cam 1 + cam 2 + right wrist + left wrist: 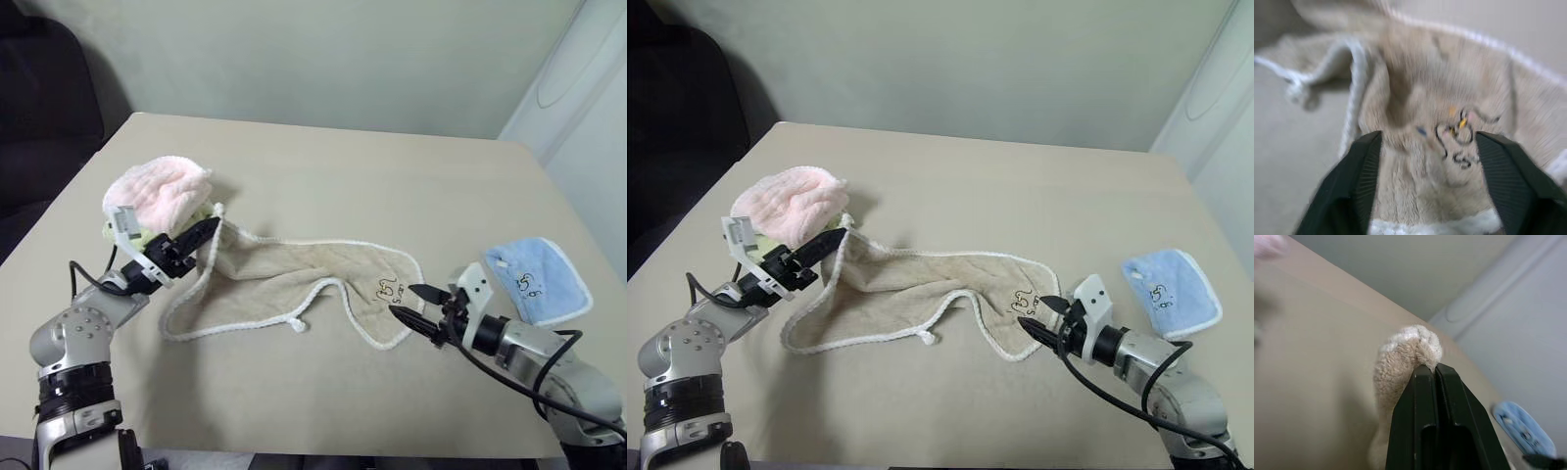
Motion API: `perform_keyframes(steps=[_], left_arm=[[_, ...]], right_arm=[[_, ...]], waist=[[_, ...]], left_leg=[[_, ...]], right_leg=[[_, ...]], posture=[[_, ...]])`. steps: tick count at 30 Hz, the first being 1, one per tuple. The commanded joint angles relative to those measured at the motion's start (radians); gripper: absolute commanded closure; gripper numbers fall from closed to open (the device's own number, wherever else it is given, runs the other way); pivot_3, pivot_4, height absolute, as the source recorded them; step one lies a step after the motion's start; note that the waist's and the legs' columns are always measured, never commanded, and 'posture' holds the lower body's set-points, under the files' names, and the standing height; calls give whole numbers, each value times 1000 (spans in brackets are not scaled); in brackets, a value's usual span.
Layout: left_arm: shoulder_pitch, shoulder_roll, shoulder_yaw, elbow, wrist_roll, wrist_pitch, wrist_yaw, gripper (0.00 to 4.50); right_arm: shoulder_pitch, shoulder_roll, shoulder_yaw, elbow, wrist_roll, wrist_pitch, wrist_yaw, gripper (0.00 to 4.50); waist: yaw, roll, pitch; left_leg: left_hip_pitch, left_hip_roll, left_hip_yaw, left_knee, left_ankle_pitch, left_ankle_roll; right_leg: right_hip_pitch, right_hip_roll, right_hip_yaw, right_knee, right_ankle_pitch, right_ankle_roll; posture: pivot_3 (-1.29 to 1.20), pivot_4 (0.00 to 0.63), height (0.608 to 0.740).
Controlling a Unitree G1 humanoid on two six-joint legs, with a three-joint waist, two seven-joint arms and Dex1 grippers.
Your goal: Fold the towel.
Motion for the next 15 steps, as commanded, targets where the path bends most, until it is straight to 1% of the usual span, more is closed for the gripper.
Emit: perform_keyframes(steps=[1, 3, 5, 8, 10, 15], left_arm=[[8, 3, -25, -54, 25, -24, -33, 4500], [5, -1, -29, -48, 32, -27, -39, 4500], [-1, -7, -31, -44, 35, -29, -41, 4500], [-12, -15, -40, -37, 41, -32, -45, 4500], [-14, -19, -42, -38, 44, -34, -47, 4500], [-17, -26, -33, -45, 47, -37, -46, 4500]], right_arm=[[-82, -6, -85, -28, 62, 35, -45, 69], [-145, -3, -84, 36, 28, 52, -95, 69], [-205, -3, -57, 125, -23, 56, -127, 69], [-308, 17, -8, 307, -101, 42, -161, 69], [-366, 37, 12, 435, -139, 14, -160, 69], [-454, 68, 55, 687, -218, -99, -107, 69]], waist=[[-3, 0, 0], [-6, 0, 0], [-6, 0, 0], [-4, 0, 1], [-1, 1, 1], [3, 1, 1]], left_leg=[[0, 0, 0, 0, 0, 1], [1, 0, 1, 0, 0, 3], [1, 0, 0, 0, 1, 4], [2, 0, 0, 0, 0, 4], [2, 0, 0, -1, 0, 5], [2, 0, -1, -3, 3, 12]], right_leg=[[0, 0, 0, 0, 0, 1], [0, 0, 1, 0, -1, 1], [0, 0, 1, 0, 0, 0], [0, -1, 1, 1, 5, -9], [0, -2, 1, 1, 7, -11], [-2, -2, 0, 0, 9, -9]], posture=[[0, 150, 740], [0, 150, 740], [0, 150, 740], [0, 150, 740], [0, 150, 740], [0, 150, 740]])
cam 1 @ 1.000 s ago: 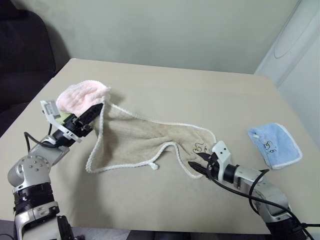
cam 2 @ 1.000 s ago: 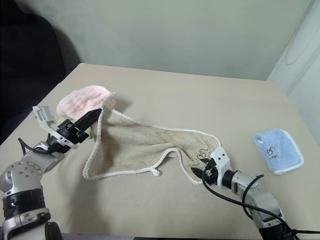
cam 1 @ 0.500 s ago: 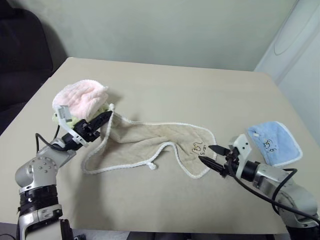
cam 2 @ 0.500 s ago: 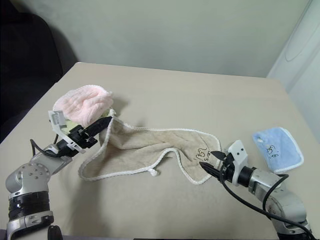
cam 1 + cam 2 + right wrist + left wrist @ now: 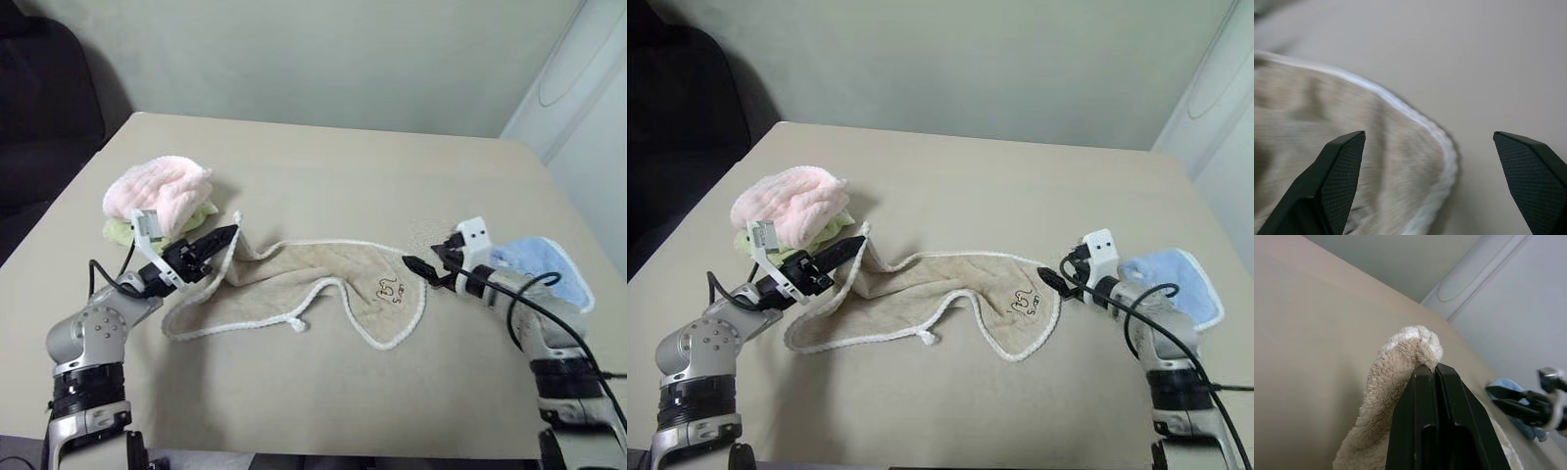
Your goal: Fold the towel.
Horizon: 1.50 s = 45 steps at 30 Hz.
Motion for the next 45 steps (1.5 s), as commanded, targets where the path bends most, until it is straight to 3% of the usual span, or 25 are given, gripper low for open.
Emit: perform_keyframes(steps=[1, 15, 20, 29, 37, 41, 45], left_arm=[[-13, 1, 12, -29, -3, -22, -9, 4500], [20, -2, 36, -63, -14, -17, 7, 4500], [9, -6, 25, -53, -7, -19, 5, 4500], [3, -11, 21, -43, 0, -22, 3, 4500], [9, -10, 30, -51, 1, -25, 5, 4500], [-1, 4, 52, -51, 10, -47, 15, 4500], [-106, 13, 38, -21, 41, -106, 24, 4500]], right_arm=[[-49, 9, 7, 106, -43, -86, 41, 69], [-20, 32, 105, 126, -181, -241, 115, 69], [-7, 38, 101, 122, -194, -251, 116, 1225], [14, 37, 90, 87, -202, -262, 119, 4410], [53, 11, 33, 23, -184, -249, 105, 4463], [58, -29, -91, -20, -146, -220, 61, 4463], [3, -98, -196, -21, -114, -198, 52, 4463]], waist=[[0, 0, 0], [-5, 1, 1], [-6, 1, 1], [-2, 1, 1], [-1, 2, 1], [1, 3, 2], [5, 3, 3]], left_leg=[[0, 0, 0, 0, 0, 0], [1, 1, 1, 0, -2, -6], [3, 1, 1, 0, -3, -8], [3, 0, 1, 1, -2, -7], [2, -1, 0, 1, -2, -7], [2, -1, 0, 1, -1, -6], [1, -2, 0, 2, 0, -5]], right_leg=[[0, 0, 0, 0, 0, 0], [1, 1, 0, -1, 3, -3], [2, 1, 0, -1, 3, -4], [4, 0, 0, -2, 3, -4], [5, -1, 0, -2, 3, -4], [5, -1, 1, -3, 3, -4], [5, -1, 1, -3, 3, -4]], posture=[[0, 150, 740], [0, 150, 740], [0, 150, 740], [0, 150, 740], [0, 150, 740], [0, 150, 740], [0, 150, 740]])
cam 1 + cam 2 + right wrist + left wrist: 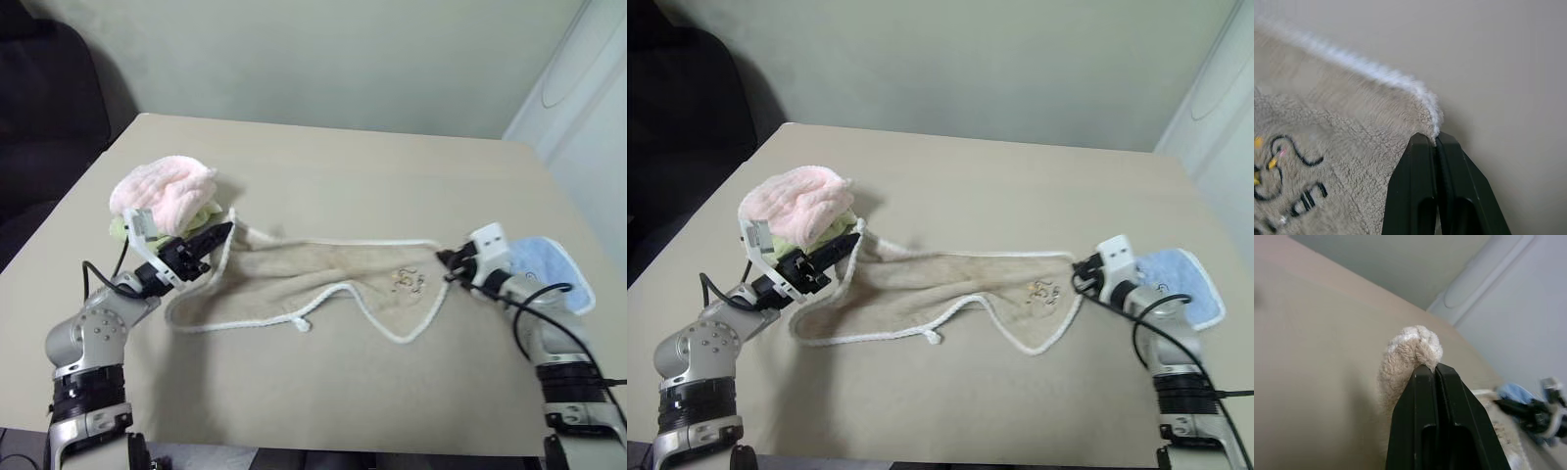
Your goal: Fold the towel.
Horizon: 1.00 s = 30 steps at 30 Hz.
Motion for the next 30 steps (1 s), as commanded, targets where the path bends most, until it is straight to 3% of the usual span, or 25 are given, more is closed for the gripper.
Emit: perform_keyframes(steps=[1, 9, 10, 15, 18, 22, 26, 30], left_arm=[[-142, 16, -11, 36, 52, -95, 4, 4500], [-644, -53, -102, 554, 244, -355, -31, 4500], [-704, -57, -107, 614, 263, -393, -40, 4500], [-826, -39, -94, 734, 288, -465, -130, 4500], [-752, -3, -77, 659, 252, -409, -206, 4500], [-471, 40, -72, 402, 186, -259, -272, 4500], [-247, 61, -48, 174, 100, -111, -267, 4500], [59, 106, -67, -137, 54, -17, -281, 4500]], right_arm=[[-89, -64, -98, -6, 26, 1, -22, 4463], [-445, -155, -46, 362, -81, -160, -2, 4463], [-491, -165, -43, 402, -88, -182, 2, 4463], [-550, -207, -75, 409, -57, -224, 51, 4463], [-425, -221, -130, 228, 30, -181, 115, 4463], [-103, -199, -212, -119, 161, -70, 153, 4463], [161, -198, -246, -340, 240, -7, 191, 4463], [444, -202, -289, -510, 323, 54, 268, 4463]], waist=[[2, 1, 1], [2, 2, 3], [2, 2, 3], [2, 3, 3], [2, 4, 3], [-2, 7, 2], [-4, 4, 5], [-5, 4, 4]], left_leg=[[0, 0, 0, 1, 0, 0], [-3, -1, 1, 1, 4, 4], [-3, -1, 1, 1, 7, 11], [-5, -1, 1, -8, 10, 15], [-4, 0, 1, -15, 12, 15], [2, 1, 2, -17, 11, 15], [-2, 0, 3, -12, 10, 8], [-5, -1, 2, -11, 10, 4]], right_leg=[[0, 0, 0, 0, 0, 0], [-2, -4, 0, 0, 4, 2], [-2, -4, -1, 0, 5, 4], [-5, -4, -2, -8, 9, 13], [-3, -4, -2, -15, 11, 15], [4, -3, -3, -17, 8, 13], [1, -3, -1, -16, 9, 11], [2, -2, -1, -16, -6, 17]], posture=[[0, 150, 740], [0, 150, 740], [0, 150, 740], [0, 150, 740], [0, 150, 740], [0, 150, 740], [0, 150, 740], [0, 150, 740]])
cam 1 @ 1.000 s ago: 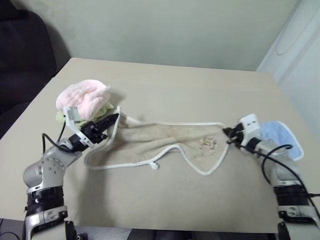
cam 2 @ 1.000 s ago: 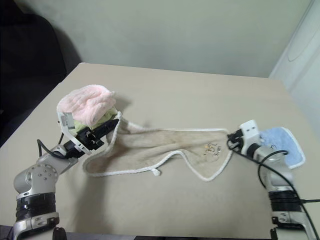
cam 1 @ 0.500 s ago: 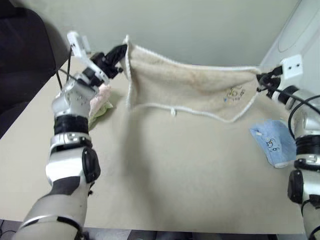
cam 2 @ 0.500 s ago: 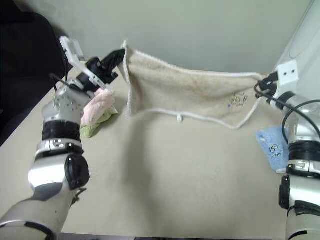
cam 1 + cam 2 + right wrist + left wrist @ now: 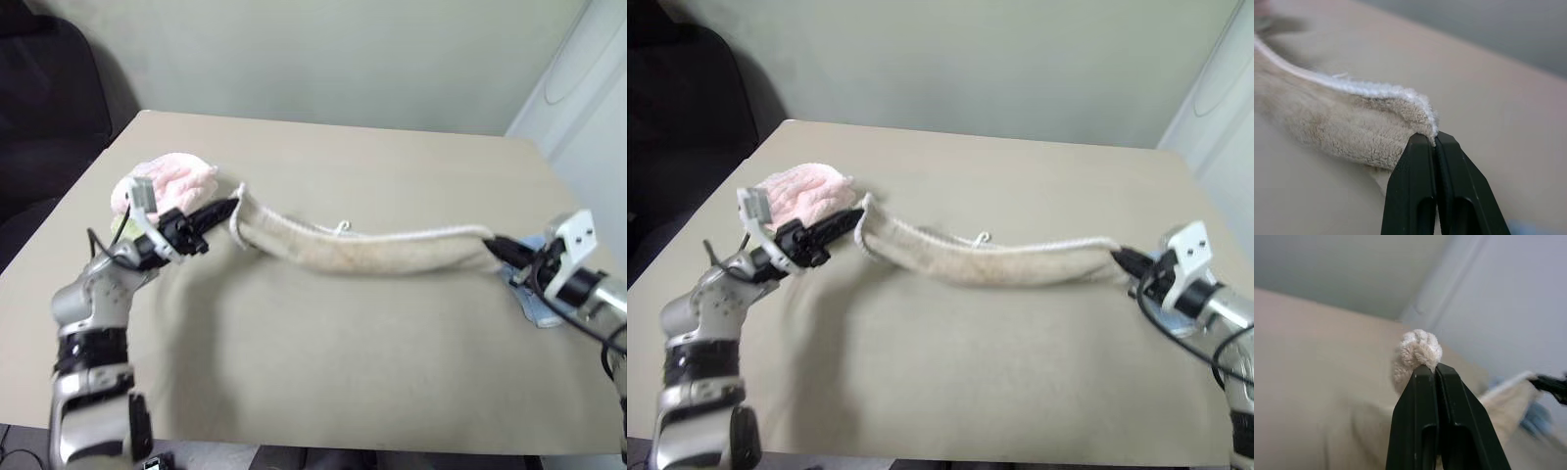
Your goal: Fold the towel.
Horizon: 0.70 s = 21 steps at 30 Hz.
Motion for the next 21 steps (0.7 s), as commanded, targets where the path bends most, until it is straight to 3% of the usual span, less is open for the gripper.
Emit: perform_keyframes(steps=[1, 4, 11, 21], left_arm=[[170, 47, 6, -251, -53, 74, -9, 4500], [239, 63, 11, -305, -80, 116, 10, 4500], [327, 99, -43, -293, 5, 75, 0, 4500], [239, 135, -11, -91, 91, -7, 16, 4500]], right_arm=[[141, -18, -62, -130, 76, 41, 60, 4463], [196, -30, -55, -148, 88, 55, 73, 4463], [252, -67, -4, -132, 48, 51, 104, 4463], [318, -115, -82, -51, 32, 6, 175, 4463]], waist=[[-2, 1, -1], [-3, 1, 0], [-5, 0, -2], [-4, -2, -8]], left_leg=[[0, 0, 0, 0, 0, 0], [-3, 0, 1, 1, -2, 1], [-2, -1, 2, 3, -3, 1], [1, 0, 1, 3, -7, -2]], right_leg=[[0, 0, 1, 0, -4, 0], [-4, 0, 1, 2, -16, -1], [-6, -2, 2, 11, -16, -2], [-6, -1, 1, 19, -16, -3]], posture=[[0, 150, 740], [0, 150, 740], [0, 150, 740], [0, 150, 740]])
